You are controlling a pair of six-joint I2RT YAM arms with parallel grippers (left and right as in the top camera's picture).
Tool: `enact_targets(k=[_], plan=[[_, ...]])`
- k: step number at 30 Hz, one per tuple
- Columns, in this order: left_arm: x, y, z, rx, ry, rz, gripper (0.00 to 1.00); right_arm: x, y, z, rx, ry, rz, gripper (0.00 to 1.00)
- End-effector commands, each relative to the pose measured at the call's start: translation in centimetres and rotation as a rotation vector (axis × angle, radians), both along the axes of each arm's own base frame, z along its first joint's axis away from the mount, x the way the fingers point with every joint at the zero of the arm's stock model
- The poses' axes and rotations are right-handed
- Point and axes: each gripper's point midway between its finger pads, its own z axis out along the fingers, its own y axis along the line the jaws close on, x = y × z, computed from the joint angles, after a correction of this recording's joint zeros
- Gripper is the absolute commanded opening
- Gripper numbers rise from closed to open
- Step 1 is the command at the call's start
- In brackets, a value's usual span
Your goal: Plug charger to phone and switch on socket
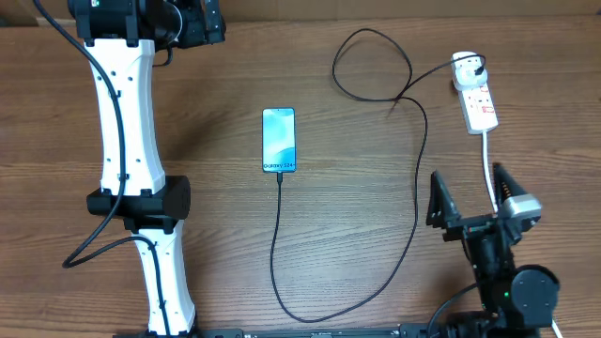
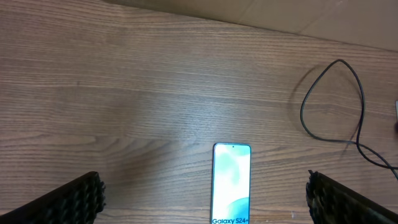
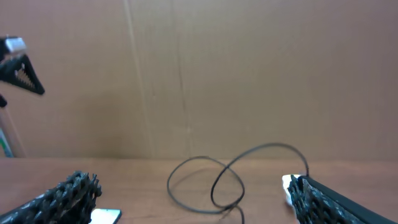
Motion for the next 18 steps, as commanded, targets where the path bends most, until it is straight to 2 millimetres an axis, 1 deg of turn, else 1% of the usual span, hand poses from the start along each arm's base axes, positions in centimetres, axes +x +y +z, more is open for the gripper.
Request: enact_targets(k=[1, 7, 15, 17, 18], plan=[[-0.2, 0.1, 0.7, 0.006, -0.016, 0.006, 0.99, -0.1, -0.1, -1.2, 0.002, -0.016, -0.007, 1.00], [-0.2, 0.1, 0.7, 0.006, -0.016, 0.006, 1.00, 0.0, -0.1, -3.9, 0.002, -0.005, -0.011, 1.00], [-0.2, 0.1, 0.7, 0.006, -0.016, 0.006, 0.99, 0.1, -0.1, -6.1, 0.001, 0.012, -0.010, 1.00], [-0.2, 0.1, 0.7, 0.006, -0.015, 0.006, 1.00, 0.3, -0.1, -7.0, -0.001, 0.029, -0.009, 1.00], [-0.2, 0.1, 0.7, 0.006, -0.016, 0.006, 0.99, 0.4, 0.0, -7.8, -0.003, 0.064, -0.004, 1.00]])
